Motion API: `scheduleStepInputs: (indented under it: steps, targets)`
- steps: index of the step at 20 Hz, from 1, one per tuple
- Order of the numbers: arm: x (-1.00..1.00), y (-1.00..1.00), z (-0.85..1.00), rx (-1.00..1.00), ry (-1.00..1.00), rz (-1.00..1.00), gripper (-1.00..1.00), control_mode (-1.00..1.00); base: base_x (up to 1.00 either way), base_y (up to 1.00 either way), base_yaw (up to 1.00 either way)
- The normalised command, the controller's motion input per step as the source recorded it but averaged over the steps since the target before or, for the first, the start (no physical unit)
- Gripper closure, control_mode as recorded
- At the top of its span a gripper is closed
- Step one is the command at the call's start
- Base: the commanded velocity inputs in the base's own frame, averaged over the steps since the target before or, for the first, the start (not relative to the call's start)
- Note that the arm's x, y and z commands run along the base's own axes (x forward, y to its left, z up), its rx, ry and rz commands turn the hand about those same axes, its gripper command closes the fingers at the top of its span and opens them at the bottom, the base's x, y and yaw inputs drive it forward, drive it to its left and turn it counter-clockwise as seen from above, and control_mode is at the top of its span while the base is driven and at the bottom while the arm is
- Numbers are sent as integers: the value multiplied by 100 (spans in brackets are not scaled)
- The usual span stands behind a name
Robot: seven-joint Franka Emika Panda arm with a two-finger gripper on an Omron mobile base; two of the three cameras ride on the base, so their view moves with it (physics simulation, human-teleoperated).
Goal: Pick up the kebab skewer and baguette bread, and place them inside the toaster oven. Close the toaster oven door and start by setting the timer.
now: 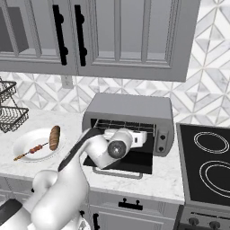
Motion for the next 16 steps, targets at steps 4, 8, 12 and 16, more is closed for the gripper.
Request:
scheduleStepInputs:
  steps: [4, 8, 12, 16]
  targets:
    - [31, -19, -1, 3, -9, 0, -100, -100, 0, 0, 0]
    - [16, -19, 0, 0, 0, 0, -100, -100, 0, 0, 0]
    - [15, -9, 0, 0, 0, 0, -100, -100, 0, 0, 0]
    - [21, -8, 0, 0, 0, 0, -100, -100, 0, 0, 0]
